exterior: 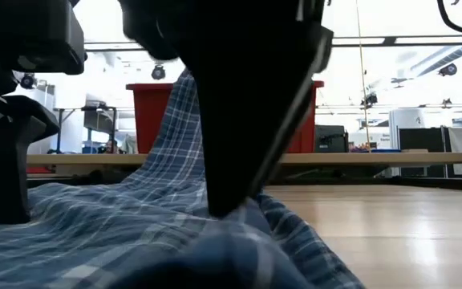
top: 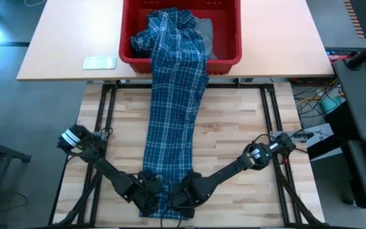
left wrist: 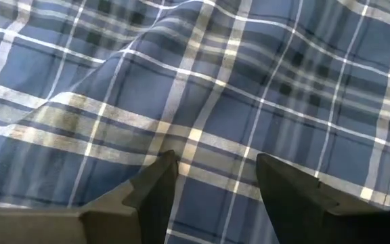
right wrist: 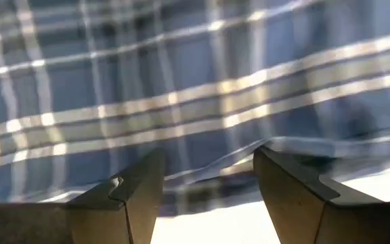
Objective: Fold Laundry from Bin
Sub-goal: Fold the blue patterned pants
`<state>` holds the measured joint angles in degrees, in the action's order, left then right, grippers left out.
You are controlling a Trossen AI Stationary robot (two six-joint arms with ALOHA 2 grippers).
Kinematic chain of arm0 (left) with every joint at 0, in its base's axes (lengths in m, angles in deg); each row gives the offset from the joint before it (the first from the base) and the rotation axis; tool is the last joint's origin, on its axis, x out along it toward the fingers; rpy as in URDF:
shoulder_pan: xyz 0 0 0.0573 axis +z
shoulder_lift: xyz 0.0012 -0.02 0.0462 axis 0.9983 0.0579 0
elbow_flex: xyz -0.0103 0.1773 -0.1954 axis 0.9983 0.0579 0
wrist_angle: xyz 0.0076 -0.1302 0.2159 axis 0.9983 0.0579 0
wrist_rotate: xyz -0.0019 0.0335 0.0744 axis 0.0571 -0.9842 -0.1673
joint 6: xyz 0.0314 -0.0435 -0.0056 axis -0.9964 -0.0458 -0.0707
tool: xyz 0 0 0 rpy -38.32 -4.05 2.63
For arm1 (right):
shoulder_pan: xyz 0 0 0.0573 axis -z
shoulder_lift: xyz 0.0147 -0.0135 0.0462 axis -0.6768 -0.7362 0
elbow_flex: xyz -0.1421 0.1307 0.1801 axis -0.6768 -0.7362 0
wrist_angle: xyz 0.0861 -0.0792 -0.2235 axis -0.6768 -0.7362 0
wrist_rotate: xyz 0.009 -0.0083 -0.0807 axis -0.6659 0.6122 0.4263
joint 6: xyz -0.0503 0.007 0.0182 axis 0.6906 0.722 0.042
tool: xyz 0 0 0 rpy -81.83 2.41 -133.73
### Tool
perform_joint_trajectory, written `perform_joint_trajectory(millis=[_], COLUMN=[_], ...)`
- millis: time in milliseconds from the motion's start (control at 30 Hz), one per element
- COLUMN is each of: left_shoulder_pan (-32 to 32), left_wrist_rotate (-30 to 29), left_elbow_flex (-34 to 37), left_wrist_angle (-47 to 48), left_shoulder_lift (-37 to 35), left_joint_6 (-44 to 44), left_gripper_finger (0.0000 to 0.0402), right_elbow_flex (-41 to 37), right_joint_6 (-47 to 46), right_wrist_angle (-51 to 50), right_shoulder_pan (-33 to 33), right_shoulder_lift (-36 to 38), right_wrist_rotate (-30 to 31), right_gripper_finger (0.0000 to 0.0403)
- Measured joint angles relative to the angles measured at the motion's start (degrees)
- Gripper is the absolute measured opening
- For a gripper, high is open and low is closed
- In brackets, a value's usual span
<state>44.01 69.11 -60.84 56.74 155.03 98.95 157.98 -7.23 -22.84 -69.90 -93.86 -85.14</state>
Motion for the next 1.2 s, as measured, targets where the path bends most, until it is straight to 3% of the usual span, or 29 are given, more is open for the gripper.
perform_joint_trajectory(millis=[200, 267, 467, 533, 700, 800, 1000, 1100, 1200], left_shoulder_pan=[-1.3, -2.7, -8.2, -9.5, -10.3, -10.3, -8.5, -6.0, -3.6], left_wrist_rotate=[1.5, 2.4, 6.1, 6.4, 4.7, 0.7, -11.6, -12.4, -11.9], left_elbow_flex=[0.3, 0.3, 1.1, 1.2, 1.0, 0.7, -0.2, -0.2, -0.1], left_wrist_angle=[7.3, 12.4, 21.4, 22.7, 23.6, 23.4, 18.7, 15.5, 14.4], left_shoulder_lift=[-1.0, -2.0, -7.5, -10.2, -17.1, -20.5, -22.4, -21.1, -19.3], left_joint_6=[-0.8, -0.5, 0.7, 2.5, 9.7, 13.8, 23.7, 25.7, 26.8], left_gripper_finger=[0.0191, 0.0191, 0.0191, 0.0191, 0.0191, 0.0191, 0.0191, 0.0191, 0.0191], right_elbow_flex=[-0.2, 1.0, -0.2, -3.6, -18.7, -31.5, -57.4, -67.2, -75.8], right_joint_6=[-4.7, -5.3, -4.9, -4.6, 1.2, 4.3, 7.7, 7.9, 6.6], right_wrist_angle=[-1.1, -1.0, -5.0, -8.5, -5.9, 1.6, 29.3, 43.0, 57.2], right_shoulder_pan=[-1.1, -1.6, 0.0, 2.7, 12.1, 19.8, 37.8, 46.5, 53.9], right_shoulder_lift=[1.2, 3.9, 19.2, 23.6, 38.1, 49.1, 67.6, 73.0, 74.6], right_wrist_rotate=[-8.4, -4.4, 15.8, 17.3, 19.0, 17.6, 6.0, 2.8, -4.4], right_gripper_finger=[0.0219, 0.0219, 0.0219, 0.0219, 0.0219, 0.0219, 0.0219, 0.022, 0.0232])
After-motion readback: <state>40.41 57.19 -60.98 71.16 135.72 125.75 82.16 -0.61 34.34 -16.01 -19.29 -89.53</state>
